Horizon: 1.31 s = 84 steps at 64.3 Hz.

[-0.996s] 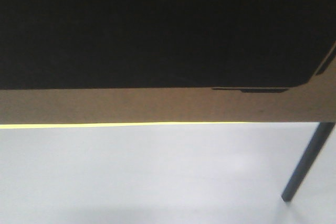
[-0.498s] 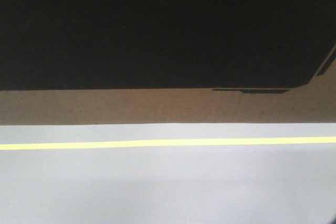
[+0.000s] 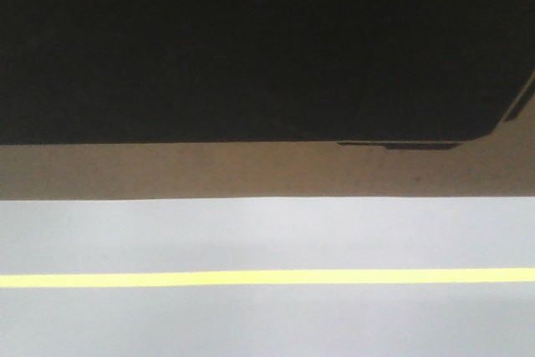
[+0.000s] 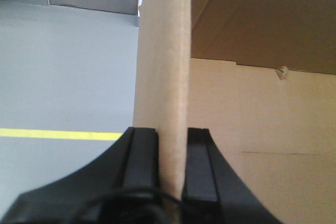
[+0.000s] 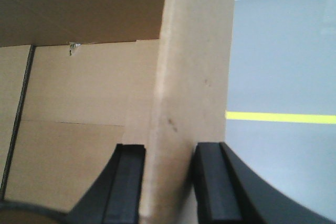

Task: Grab box from left shelf to table start
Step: 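Hold the box with both grippers while the base turns away from shelf, then hold the box with both grippers while driving to the white table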

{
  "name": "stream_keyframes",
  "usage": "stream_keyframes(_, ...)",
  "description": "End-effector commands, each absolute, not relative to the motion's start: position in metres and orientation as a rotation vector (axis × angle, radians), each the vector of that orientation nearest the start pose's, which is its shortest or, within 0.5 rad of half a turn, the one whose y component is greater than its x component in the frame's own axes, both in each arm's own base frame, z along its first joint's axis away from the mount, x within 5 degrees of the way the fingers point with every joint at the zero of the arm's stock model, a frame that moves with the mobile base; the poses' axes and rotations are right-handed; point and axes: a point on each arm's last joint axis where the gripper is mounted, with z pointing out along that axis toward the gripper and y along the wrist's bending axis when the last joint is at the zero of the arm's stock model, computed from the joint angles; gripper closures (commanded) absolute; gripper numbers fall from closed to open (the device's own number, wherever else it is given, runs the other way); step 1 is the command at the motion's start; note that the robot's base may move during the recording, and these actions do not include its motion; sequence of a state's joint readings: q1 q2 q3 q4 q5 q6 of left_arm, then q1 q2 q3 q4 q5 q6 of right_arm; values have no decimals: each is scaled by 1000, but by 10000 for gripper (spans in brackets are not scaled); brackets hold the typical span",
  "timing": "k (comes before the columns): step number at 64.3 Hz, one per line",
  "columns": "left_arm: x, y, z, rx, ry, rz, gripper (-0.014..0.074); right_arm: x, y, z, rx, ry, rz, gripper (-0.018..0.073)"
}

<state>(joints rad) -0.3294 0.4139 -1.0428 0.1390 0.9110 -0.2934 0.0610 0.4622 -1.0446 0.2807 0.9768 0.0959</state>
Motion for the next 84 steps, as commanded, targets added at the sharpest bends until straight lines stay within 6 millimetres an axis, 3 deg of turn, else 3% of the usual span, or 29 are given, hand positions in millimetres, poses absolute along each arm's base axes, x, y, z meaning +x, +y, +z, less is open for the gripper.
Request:
stream_keyframes(1,15,13,464,11,1532,-202,699,35,9,450,40,1711,222,503)
stream_keyframes(84,15,12,464,11,1533,-208,699,35,9,450,40,1711,222,503)
